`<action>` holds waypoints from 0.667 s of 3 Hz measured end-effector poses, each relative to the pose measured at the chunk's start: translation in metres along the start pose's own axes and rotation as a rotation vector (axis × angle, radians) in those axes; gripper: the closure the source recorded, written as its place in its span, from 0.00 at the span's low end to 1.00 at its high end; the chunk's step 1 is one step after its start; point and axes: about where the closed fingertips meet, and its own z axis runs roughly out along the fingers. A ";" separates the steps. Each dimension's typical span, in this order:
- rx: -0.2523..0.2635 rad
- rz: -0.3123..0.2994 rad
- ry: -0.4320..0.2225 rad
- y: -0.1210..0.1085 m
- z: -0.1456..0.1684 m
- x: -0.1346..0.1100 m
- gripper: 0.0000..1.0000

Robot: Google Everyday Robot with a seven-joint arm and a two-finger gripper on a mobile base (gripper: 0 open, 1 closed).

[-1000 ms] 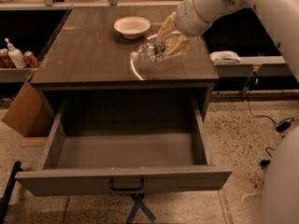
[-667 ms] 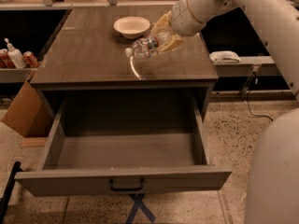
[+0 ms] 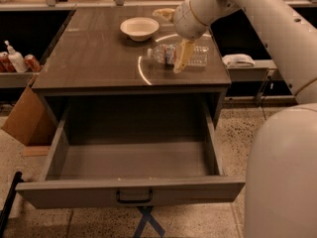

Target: Pick water bottle from top drawer and place on counter

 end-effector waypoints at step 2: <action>0.023 -0.004 0.016 0.009 -0.021 0.004 0.00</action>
Offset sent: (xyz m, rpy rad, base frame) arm -0.0293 -0.0503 0.0276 -0.0023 -0.0704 -0.0434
